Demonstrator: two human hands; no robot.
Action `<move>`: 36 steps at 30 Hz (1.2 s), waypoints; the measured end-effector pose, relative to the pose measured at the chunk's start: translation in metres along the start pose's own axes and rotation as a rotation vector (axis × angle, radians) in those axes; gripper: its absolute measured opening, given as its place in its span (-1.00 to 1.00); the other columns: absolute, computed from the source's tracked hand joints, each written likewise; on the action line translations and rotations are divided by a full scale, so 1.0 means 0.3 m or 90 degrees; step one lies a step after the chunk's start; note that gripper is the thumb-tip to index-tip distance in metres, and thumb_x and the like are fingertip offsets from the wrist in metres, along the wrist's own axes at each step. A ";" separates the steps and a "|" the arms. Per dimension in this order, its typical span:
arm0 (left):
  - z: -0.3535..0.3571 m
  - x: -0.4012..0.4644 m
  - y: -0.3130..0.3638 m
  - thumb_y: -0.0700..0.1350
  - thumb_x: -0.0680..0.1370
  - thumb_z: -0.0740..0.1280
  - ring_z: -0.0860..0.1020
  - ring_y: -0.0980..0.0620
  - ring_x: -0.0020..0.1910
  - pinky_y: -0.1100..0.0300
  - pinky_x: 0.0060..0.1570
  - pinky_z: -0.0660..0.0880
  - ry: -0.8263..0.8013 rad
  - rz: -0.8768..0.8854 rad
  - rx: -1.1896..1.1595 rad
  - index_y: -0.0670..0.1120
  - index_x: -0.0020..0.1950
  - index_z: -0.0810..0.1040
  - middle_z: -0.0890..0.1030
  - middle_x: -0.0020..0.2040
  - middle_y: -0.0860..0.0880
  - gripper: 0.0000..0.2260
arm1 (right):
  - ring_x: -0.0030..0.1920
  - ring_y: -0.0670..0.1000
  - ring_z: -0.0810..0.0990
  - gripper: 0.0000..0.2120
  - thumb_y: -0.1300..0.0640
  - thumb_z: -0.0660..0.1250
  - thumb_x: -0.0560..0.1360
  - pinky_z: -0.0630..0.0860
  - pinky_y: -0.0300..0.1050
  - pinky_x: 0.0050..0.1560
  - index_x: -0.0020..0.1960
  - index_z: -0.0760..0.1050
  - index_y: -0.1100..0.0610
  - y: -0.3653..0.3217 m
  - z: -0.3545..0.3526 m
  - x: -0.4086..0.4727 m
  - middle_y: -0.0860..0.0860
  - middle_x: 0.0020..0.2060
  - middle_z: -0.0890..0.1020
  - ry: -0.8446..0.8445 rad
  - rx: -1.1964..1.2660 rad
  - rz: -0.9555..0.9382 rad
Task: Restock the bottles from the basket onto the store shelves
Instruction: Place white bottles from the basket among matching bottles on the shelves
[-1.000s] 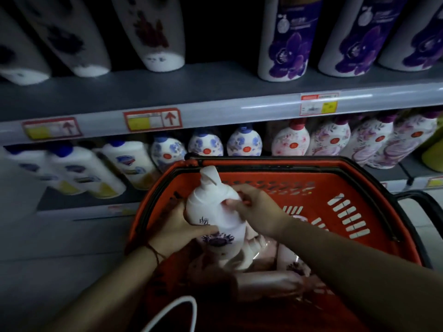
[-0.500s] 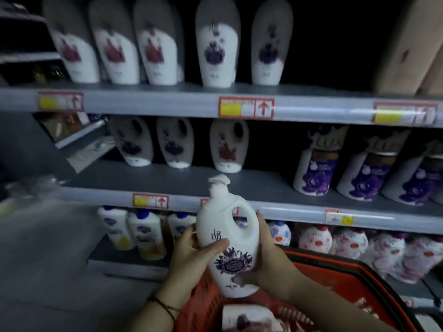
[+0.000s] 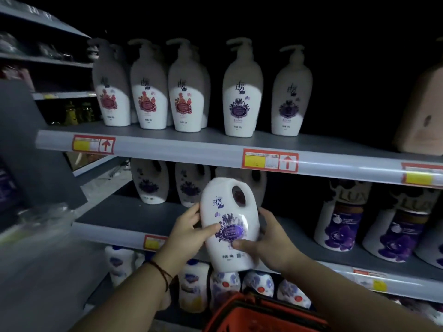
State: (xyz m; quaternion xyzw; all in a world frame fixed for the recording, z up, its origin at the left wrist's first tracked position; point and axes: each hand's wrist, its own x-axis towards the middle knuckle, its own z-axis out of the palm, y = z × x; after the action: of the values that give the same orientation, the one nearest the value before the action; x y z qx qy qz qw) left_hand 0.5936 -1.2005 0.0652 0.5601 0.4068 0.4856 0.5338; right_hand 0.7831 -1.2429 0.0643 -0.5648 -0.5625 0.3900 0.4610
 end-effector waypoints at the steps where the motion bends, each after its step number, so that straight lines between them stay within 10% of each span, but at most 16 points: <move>1: -0.018 0.025 0.000 -0.38 0.44 0.40 0.65 0.04 0.03 -0.09 0.10 0.57 0.008 0.007 -0.008 0.14 0.08 0.53 0.69 0.01 0.10 -0.57 | 0.06 -0.05 0.65 -0.18 0.13 0.66 0.13 0.58 0.07 0.14 0.27 0.32 -0.09 -0.006 0.016 0.038 -0.06 0.07 0.64 0.001 -0.006 0.002; 6: -0.154 0.167 -0.043 -0.36 0.46 0.38 0.57 -0.01 0.21 -0.10 0.25 0.48 0.035 0.035 -0.003 -0.01 0.46 0.32 0.58 0.26 0.02 -0.39 | 0.06 -0.08 0.61 -0.19 0.14 0.64 0.18 0.56 -0.08 0.11 0.28 0.28 0.01 -0.010 0.148 0.222 -0.15 0.03 0.58 -0.012 -0.053 -0.028; 16: -0.278 0.340 -0.166 -0.48 0.50 0.24 0.54 0.34 0.13 0.39 0.12 0.48 0.051 0.122 0.023 0.07 0.32 0.38 0.53 0.18 0.21 -0.45 | 0.12 0.00 0.55 -0.32 0.17 0.61 0.24 0.52 -0.05 0.13 0.12 0.20 0.10 0.089 0.342 0.446 0.02 0.10 0.55 0.016 -0.077 -0.036; 25: -0.318 0.372 -0.349 -0.11 0.35 0.45 0.38 0.16 0.37 0.08 0.35 0.37 0.036 0.106 0.222 0.38 0.44 -0.26 0.29 0.38 0.27 0.02 | 0.19 0.08 0.52 -0.33 0.08 0.60 0.25 0.48 -0.07 0.11 0.11 0.20 0.12 0.141 0.389 0.505 0.08 0.18 0.54 0.033 -0.146 -0.031; 36: -0.306 0.323 -0.259 -0.35 0.46 0.39 0.40 0.07 0.35 0.09 0.36 0.35 0.055 0.017 0.249 0.02 0.51 0.14 0.41 0.39 0.03 -0.27 | 0.33 0.18 0.41 -0.08 0.08 0.48 0.40 0.39 -0.02 0.28 0.51 -0.09 0.06 0.138 0.408 0.452 0.17 0.36 0.41 -0.023 -0.153 0.038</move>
State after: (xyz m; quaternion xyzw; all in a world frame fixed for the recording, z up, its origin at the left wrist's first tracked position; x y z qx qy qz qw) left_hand 0.5276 -1.0797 -0.0051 0.6371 0.5084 0.4277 0.3907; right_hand 0.6857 -1.0957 0.0022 -0.6254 -0.5962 0.3433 0.3682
